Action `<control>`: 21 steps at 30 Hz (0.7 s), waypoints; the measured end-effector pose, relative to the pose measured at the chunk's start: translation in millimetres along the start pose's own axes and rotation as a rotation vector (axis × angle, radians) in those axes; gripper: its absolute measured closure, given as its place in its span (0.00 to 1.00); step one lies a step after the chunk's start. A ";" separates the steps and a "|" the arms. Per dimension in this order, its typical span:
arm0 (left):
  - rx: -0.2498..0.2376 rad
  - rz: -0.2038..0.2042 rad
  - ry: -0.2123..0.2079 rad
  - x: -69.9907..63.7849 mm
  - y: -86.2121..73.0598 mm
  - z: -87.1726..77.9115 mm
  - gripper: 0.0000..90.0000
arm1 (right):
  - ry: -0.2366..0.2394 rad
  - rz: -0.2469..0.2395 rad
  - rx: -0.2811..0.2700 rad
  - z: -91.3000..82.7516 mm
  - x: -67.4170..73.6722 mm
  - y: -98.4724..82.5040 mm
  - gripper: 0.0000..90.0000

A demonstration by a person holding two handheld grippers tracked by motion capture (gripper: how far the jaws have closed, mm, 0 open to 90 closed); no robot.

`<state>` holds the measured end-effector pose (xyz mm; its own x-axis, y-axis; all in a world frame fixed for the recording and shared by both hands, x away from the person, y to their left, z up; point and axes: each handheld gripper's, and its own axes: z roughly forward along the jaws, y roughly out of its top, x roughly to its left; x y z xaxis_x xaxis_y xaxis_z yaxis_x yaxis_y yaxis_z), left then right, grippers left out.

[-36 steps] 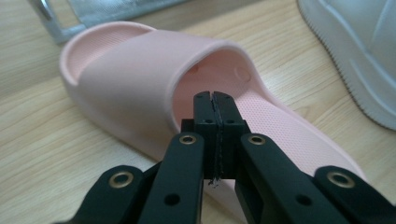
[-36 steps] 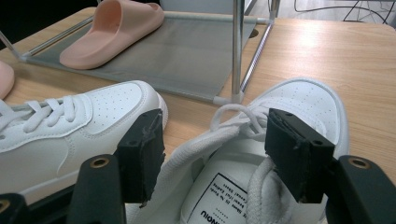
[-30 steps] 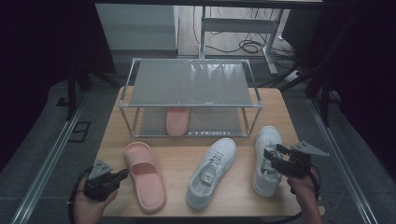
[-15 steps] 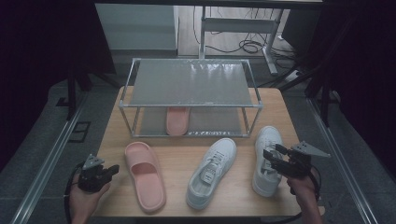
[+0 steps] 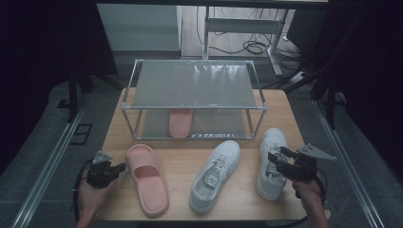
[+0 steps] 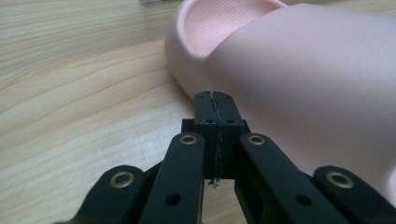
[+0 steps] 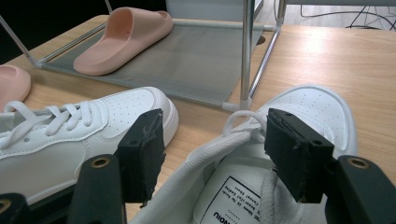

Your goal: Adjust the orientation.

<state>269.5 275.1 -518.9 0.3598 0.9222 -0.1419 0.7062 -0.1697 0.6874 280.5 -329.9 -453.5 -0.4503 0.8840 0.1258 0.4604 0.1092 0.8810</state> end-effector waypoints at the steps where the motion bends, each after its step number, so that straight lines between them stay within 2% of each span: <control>1: 0.002 0.005 0.000 -0.5 1.5 1.5 1.00 | 0.001 -0.001 0.003 0.2 -0.2 -0.2 0.42; 11: 0.005 0.019 -0.015 1.4 12.6 12.8 1.00 | 0.002 0.004 0.010 3.0 -0.4 -1.8 0.42; 21: 0.002 0.048 -0.021 -6.2 31.1 30.5 1.00 | 0.006 0.000 0.019 5.9 1.4 -3.1 0.42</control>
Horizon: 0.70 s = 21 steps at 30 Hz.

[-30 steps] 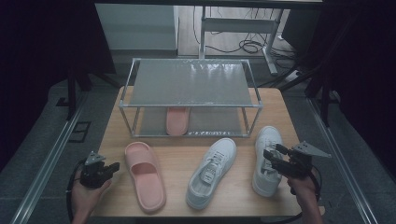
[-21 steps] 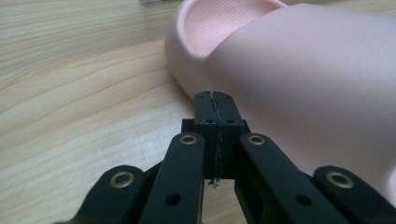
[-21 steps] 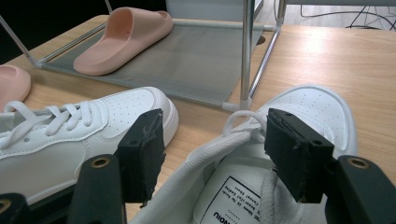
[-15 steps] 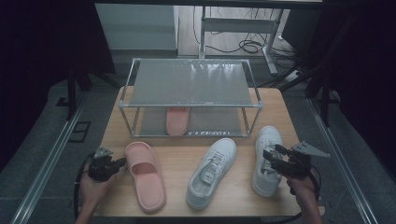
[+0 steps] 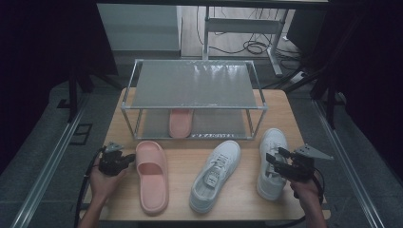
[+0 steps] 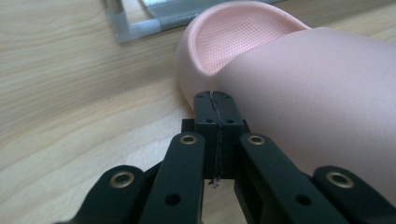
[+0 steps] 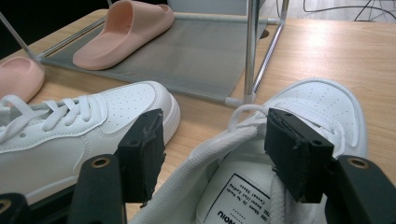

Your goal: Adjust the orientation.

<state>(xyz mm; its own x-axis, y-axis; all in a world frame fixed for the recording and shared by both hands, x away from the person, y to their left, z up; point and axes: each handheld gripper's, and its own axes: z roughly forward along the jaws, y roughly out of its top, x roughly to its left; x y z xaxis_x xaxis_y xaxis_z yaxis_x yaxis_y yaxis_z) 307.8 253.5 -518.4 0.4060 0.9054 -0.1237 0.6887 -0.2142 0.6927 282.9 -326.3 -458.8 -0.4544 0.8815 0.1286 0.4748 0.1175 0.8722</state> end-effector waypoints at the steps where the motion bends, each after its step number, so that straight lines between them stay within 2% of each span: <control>1: -0.001 0.003 -0.002 -1.1 1.7 1.5 1.00 | 0.001 0.001 0.001 0.5 0.3 -0.3 0.42; 15: -0.013 0.028 -0.032 -19.1 22.5 17.3 1.00 | 0.000 -0.004 0.002 1.2 0.8 -0.5 0.43; 21: -0.008 0.062 -0.046 -28.8 26.7 21.4 1.00 | -0.005 -0.004 -0.009 -1.8 -0.2 1.1 0.43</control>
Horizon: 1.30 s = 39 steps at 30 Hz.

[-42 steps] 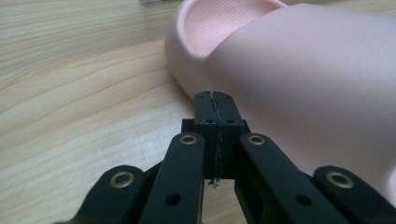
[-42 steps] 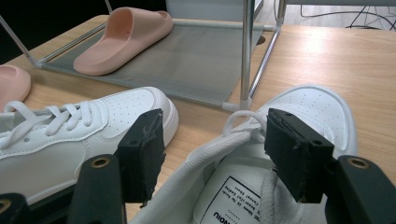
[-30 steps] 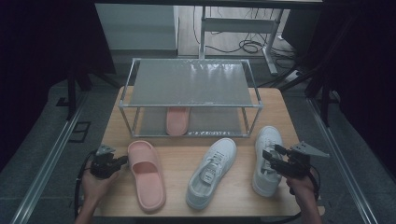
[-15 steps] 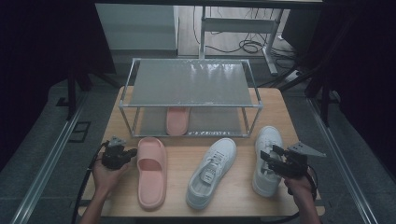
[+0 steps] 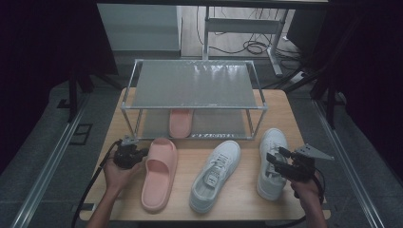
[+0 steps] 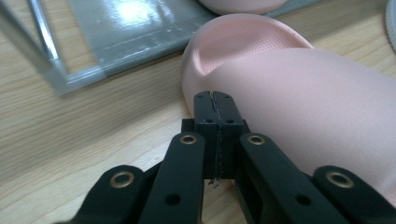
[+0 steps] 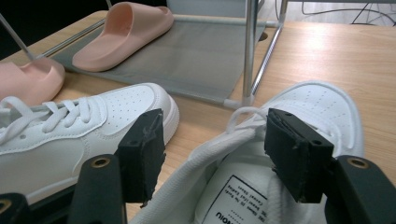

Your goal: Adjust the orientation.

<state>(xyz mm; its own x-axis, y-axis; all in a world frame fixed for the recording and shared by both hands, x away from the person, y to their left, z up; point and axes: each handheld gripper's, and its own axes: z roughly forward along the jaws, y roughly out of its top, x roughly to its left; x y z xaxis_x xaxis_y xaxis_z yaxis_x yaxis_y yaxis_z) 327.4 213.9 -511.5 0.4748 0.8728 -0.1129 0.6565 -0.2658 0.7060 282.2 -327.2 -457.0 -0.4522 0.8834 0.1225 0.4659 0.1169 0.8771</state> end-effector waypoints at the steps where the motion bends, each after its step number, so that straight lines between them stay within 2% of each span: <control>1: 0.000 0.006 -0.002 -1.7 0.6 0.5 1.00 | -0.004 0.001 -0.003 -0.9 -0.4 0.3 0.43; 11: 0.012 0.068 -0.047 -21.1 7.6 9.6 1.00 | -0.007 0.000 -0.016 -4.9 -1.2 2.2 0.43; 13: 0.007 0.069 -0.057 -24.6 9.4 11.3 1.00 | -0.009 0.000 -0.016 -4.9 -1.7 2.3 0.43; 19: -0.010 0.092 -0.058 -31.5 13.6 7.7 1.00 | -0.006 -0.004 -0.015 -4.6 -0.6 2.1 0.43; 25: -0.048 0.080 -0.019 -24.2 8.4 -23.7 1.00 | -0.009 -0.003 -0.018 -6.9 -1.4 2.7 0.43; 32: -0.068 0.065 0.005 -25.0 -14.1 -65.7 0.98 | -0.010 -0.004 -0.019 -6.9 -0.4 3.1 0.43; 39: -0.067 0.039 -0.017 -37.7 -38.6 -81.9 0.98 | -0.010 -0.005 -0.014 -6.0 0.5 2.6 0.43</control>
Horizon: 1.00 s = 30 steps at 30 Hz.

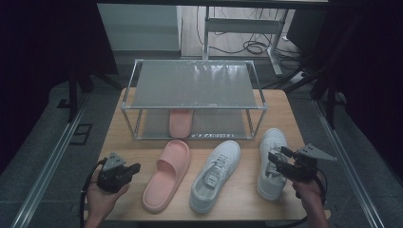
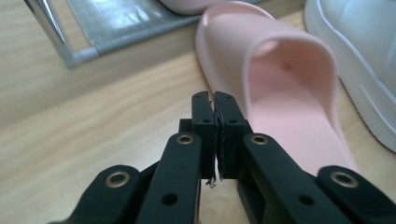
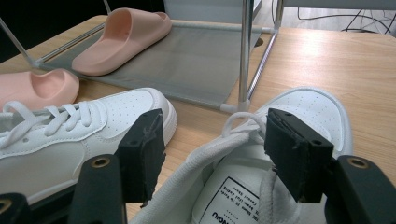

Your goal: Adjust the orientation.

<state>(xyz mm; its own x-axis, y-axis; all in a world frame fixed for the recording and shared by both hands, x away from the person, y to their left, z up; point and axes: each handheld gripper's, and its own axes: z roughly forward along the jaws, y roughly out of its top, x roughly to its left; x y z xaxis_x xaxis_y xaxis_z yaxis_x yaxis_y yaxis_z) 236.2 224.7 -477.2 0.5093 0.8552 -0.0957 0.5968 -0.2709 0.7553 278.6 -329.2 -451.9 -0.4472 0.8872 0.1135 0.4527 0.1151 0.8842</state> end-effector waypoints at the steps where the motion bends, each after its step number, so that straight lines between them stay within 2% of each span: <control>1: 0.000 0.000 0.000 0.0 0.0 0.0 0.98 | 0.000 -0.001 0.000 -0.1 0.0 0.0 0.43; 4: 0.009 0.017 -0.028 -16.4 -6.3 -0.9 0.97 | -0.001 0.001 -0.002 -0.5 -0.2 0.2 0.43; 9: 0.021 0.027 -0.052 -27.9 -7.5 6.4 0.96 | 0.000 -0.001 0.001 -0.2 0.3 -0.1 0.43; 30: 0.060 0.064 -0.114 -55.5 -3.5 33.9 0.96 | -0.001 -0.003 0.001 -0.9 -0.6 -0.2 0.42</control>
<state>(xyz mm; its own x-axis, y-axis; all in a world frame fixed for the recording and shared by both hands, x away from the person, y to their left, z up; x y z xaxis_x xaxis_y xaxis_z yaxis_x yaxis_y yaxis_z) 226.8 163.2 -496.5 0.6130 0.7803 -0.1240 0.5948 -0.3525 0.7224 278.1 -330.1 -451.7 -0.4482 0.8871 0.1104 0.4520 0.1184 0.8841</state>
